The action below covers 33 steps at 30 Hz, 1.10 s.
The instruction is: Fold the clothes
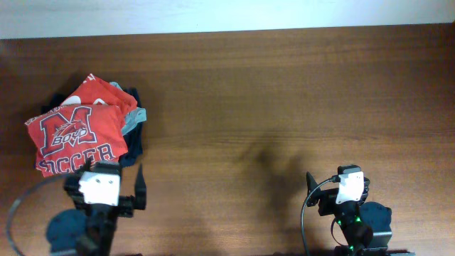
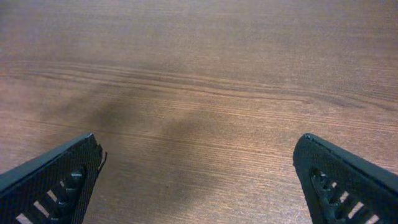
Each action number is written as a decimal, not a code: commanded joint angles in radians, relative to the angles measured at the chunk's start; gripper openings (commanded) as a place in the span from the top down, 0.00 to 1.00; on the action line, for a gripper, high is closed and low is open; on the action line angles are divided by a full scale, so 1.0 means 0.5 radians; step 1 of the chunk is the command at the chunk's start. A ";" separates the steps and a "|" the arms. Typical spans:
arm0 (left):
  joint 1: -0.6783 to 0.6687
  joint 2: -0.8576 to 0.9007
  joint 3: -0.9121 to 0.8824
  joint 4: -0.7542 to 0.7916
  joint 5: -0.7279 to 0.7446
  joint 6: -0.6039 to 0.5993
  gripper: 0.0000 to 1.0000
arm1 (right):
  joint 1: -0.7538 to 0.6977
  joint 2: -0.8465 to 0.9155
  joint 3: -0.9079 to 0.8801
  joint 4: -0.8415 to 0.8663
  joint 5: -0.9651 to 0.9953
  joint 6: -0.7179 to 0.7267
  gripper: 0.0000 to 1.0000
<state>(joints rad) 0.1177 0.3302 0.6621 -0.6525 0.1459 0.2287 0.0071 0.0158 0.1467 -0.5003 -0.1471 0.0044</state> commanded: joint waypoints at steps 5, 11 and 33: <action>-0.010 -0.411 -0.605 0.196 0.188 0.024 0.01 | -0.014 -0.017 -0.013 -0.001 -0.011 0.024 0.01; -0.024 -0.639 -0.888 0.269 0.188 0.017 0.01 | -0.014 -0.017 -0.013 -0.001 -0.011 0.024 0.01; -0.126 -0.650 -1.147 0.752 0.134 0.018 0.01 | -0.014 -0.017 -0.013 -0.001 -0.011 0.024 0.01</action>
<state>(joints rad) 0.0589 0.0154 0.1005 -0.2829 0.2199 0.2287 0.0071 0.0158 0.1467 -0.5003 -0.1471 0.0044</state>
